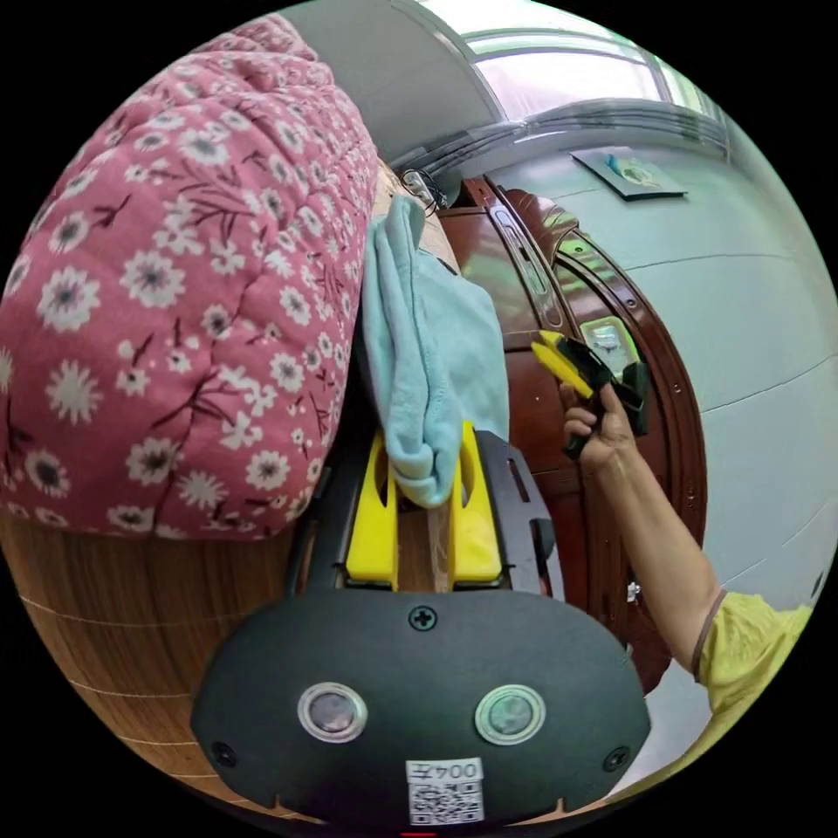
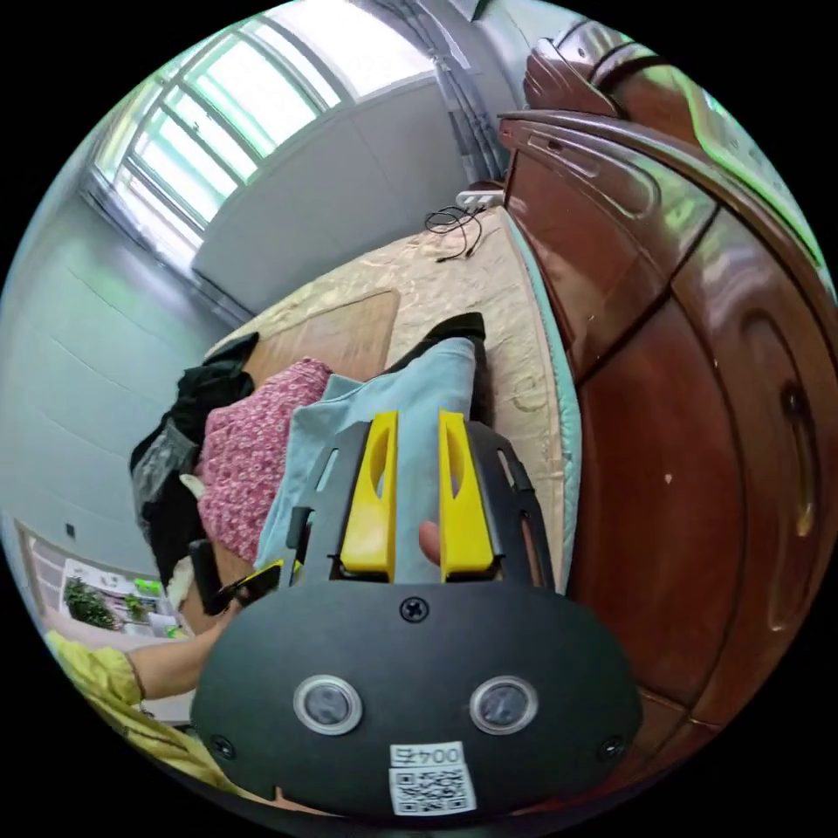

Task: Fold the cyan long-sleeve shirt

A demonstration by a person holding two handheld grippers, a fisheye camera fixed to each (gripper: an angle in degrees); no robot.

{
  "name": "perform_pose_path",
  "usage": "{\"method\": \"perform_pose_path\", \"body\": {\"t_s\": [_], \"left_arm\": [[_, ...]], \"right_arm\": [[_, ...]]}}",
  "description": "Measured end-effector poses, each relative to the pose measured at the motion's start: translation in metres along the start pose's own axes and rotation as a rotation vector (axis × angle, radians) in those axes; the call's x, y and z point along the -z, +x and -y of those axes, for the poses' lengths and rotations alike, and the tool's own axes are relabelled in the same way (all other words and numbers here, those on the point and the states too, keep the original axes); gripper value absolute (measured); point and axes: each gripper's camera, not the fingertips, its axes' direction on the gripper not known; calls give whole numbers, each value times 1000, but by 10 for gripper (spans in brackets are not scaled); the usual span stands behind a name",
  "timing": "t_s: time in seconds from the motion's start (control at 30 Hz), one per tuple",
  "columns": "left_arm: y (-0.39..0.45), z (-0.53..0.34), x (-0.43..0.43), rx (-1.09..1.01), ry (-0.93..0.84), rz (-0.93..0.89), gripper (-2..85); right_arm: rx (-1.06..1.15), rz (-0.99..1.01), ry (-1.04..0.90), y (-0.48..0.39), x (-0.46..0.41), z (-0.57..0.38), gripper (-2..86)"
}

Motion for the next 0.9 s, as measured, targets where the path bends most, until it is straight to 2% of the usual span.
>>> {"method": "perform_pose_path", "body": {"t_s": [0.03,0.13,0.27,0.4,0.6,0.7,0.8,0.9], "left_arm": [[-1,1,4,14,-10,-15,100],[5,-4,27,22,8,-14,91],[2,-15,62,38,48,21,81],[6,-7,74,53,37,6,78],[6,-5,84,159,5,60,73],[-15,-11,83,269,5,-41,69],[2,-12,103,195,31,-53,55],[39,-24,139,6,6,-80,29]], "right_arm": [[-27,74,-31,13,8,-11,133],[-95,125,-134,37,16,-47,195],[-105,173,-265,46,10,-93,187],[-137,228,-347,41,-3,-130,126],[-84,112,-384,29,11,-137,94],[-112,92,-392,29,3,-156,106],[-187,152,-298,29,23,-182,123],[-135,84,-226,-2,57,-233,127]]}}
